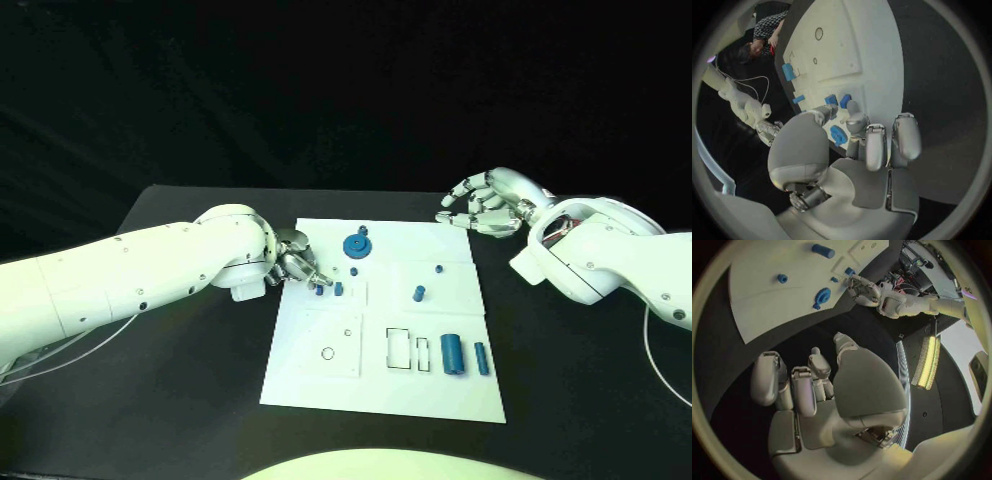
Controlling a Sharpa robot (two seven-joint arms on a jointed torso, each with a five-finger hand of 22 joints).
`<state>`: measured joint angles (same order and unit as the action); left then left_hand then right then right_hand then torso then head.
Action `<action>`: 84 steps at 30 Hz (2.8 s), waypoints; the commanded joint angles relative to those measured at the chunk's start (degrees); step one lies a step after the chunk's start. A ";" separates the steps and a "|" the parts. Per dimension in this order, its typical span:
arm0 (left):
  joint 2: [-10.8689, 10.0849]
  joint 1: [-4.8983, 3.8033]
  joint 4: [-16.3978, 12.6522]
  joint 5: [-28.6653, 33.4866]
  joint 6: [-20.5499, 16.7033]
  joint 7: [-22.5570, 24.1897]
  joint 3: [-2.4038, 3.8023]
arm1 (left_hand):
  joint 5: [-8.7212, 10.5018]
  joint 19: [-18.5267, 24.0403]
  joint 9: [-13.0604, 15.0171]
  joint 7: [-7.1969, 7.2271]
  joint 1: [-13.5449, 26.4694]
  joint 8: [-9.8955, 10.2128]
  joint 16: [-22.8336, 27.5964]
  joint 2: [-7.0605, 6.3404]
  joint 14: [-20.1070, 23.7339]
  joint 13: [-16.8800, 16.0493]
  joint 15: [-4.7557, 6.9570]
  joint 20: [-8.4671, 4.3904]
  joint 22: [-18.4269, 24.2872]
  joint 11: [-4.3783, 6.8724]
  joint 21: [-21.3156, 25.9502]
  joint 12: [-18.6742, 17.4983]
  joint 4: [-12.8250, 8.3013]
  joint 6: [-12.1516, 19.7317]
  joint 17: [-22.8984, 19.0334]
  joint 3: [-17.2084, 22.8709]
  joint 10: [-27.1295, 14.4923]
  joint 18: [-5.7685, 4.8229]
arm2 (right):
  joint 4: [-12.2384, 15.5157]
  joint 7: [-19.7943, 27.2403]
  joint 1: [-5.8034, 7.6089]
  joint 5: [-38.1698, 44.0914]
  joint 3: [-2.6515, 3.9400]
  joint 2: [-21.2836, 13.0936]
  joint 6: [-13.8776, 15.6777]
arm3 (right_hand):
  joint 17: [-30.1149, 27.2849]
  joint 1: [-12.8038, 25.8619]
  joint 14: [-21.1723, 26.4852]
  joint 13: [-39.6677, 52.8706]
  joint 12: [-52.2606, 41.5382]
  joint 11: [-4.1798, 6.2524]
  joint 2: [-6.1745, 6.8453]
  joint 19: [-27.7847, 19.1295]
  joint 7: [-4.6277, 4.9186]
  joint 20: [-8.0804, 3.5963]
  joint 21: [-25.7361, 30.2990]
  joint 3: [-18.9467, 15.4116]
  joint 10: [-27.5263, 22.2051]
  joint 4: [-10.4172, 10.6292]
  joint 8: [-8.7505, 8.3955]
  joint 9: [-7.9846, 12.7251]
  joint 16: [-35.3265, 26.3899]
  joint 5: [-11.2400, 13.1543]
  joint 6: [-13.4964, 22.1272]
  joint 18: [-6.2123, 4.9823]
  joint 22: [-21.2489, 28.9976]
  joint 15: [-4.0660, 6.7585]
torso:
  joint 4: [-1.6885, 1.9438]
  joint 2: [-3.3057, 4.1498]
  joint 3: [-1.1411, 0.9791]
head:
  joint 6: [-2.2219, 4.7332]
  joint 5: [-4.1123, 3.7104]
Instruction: Assemble the parts on the task board
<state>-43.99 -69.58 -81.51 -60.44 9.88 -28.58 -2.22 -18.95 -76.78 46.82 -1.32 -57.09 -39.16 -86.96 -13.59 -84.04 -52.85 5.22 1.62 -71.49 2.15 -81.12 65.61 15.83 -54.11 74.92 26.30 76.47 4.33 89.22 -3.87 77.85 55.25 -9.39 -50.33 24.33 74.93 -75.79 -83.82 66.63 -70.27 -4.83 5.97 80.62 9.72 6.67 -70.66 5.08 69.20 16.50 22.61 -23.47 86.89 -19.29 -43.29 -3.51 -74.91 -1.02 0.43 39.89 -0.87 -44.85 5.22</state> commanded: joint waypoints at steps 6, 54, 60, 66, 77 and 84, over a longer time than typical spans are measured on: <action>-0.16 0.44 -0.09 -1.09 -0.79 -0.20 -0.16 | 2.94 -0.03 -0.12 -0.45 -0.65 0.48 0.16 0.53 -4.18 -0.11 -0.07 0.05 -0.03 -0.01 0.25 -0.21 0.89 -0.20 8.25 -2.76 -0.18 -0.18 | 0.06 0.69 -0.07 0.26 0.01 -0.05 -0.53 | 8.84 0.21 -4.52 -0.06 0.11 -0.05 0.06 -0.49 -0.09 -0.05 0.19 -0.07 -0.20 0.07 0.38 0.09 -0.29 -0.25 0.36 -0.76 -4.06 0.40 | -0.02 0.05 0.02 | 0.12 -0.06; 3.05 0.84 -0.03 -30.64 -16.96 29.43 -1.20 | 2.98 27.54 -16.96 -9.13 -28.66 9.41 22.74 -1.28 21.37 34.16 -8.60 7.68 33.26 -9.45 27.21 -27.61 -0.01 16.05 -34.68 -6.92 -33.83 6.12 | -0.55 2.52 -0.20 0.10 0.00 -0.06 1.55 | 0.18 -0.47 -1.72 -10.96 9.84 0.06 0.26 -6.67 -0.15 -0.17 13.74 0.67 -8.33 0.10 1.08 0.86 -6.48 -0.48 0.98 -3.22 3.23 0.56 | -0.05 0.03 0.03 | 1.19 -0.75; 4.00 1.00 0.97 -32.98 -15.24 28.15 -1.35 | 2.98 27.46 -18.12 -9.20 -28.99 10.02 21.63 -1.20 20.75 34.95 -8.66 7.69 32.99 -9.52 26.94 -28.07 0.13 15.56 -34.05 -7.17 -33.86 6.12 | -0.60 2.95 -0.20 -0.06 0.00 0.01 2.00 | -1.74 -0.54 -1.11 -13.66 12.15 0.08 0.38 -7.76 -0.15 -0.21 16.93 0.90 -9.90 0.11 1.33 1.06 -8.22 -0.55 1.13 -3.67 5.00 0.62 | -0.02 0.06 0.01 | 1.21 -0.78; 4.92 1.14 1.91 -33.87 -14.51 27.97 -1.38 | 2.89 27.20 -19.93 -9.29 -29.57 11.18 19.15 -0.78 19.02 36.02 -8.70 7.70 32.40 -9.57 26.24 -28.42 0.21 14.98 -32.04 -7.46 -33.35 6.14 | -0.57 3.17 -0.20 -0.16 -0.01 0.08 2.24 | -4.49 -0.56 -0.24 -18.22 15.97 0.13 0.48 -9.19 -0.19 -0.27 21.59 1.27 -12.49 0.12 1.68 1.31 -10.89 -0.59 1.29 -4.32 7.63 0.68 | -0.04 0.06 -0.03 | 1.14 -0.79; 5.95 1.18 2.89 -33.60 -14.19 28.61 -1.38 | 2.91 27.12 -24.24 -8.07 -31.33 13.66 15.18 -0.41 16.30 39.64 -8.05 7.19 30.59 -8.85 24.23 -31.18 0.05 9.18 -29.80 -4.08 -28.78 6.20 | -0.50 3.25 -0.20 -0.23 -0.01 0.13 2.34 | -5.20 -0.54 -0.06 -20.17 17.59 0.15 0.51 -9.38 -0.21 -0.31 22.81 1.44 -13.57 0.13 1.83 1.41 -11.71 -0.61 1.31 -4.45 8.32 0.71 | -0.04 0.05 -0.04 | 1.07 -0.90; 6.38 1.18 3.48 -33.13 -14.22 28.83 -1.37 | 3.17 27.11 -25.88 -7.86 -32.42 15.06 13.36 -0.11 14.50 41.63 -7.49 6.59 29.04 -8.30 22.34 -33.59 -1.30 6.27 -28.44 -0.38 -25.35 6.21 | -0.43 3.18 -0.20 -0.25 -0.01 0.14 2.23 | -5.30 -0.51 -0.04 -20.36 17.74 0.16 0.52 -9.37 -0.21 -0.31 23.00 1.48 -13.57 0.13 1.87 1.44 -11.85 -0.61 1.32 -4.46 8.43 0.72 | -0.02 0.03 -0.06 | 1.08 -0.96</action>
<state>-37.80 -68.40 -78.05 -93.35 -5.10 -0.22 -3.62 -15.97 -49.74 21.04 -9.18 -88.79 -24.36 -73.37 -13.71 -69.09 -11.34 -2.26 8.57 -42.35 -6.16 -58.48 32.30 14.59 -47.51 46.39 25.60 50.67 9.72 88.69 -1.52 77.68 54.90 -9.41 -50.23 26.57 69.68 -76.01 -83.83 46.32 -52.89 -4.60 6.19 71.61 9.39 6.47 -47.81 6.13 55.87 16.60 24.17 -22.10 75.36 -19.52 -42.16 -7.11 -66.53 -0.60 0.38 39.92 -0.92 -43.79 4.32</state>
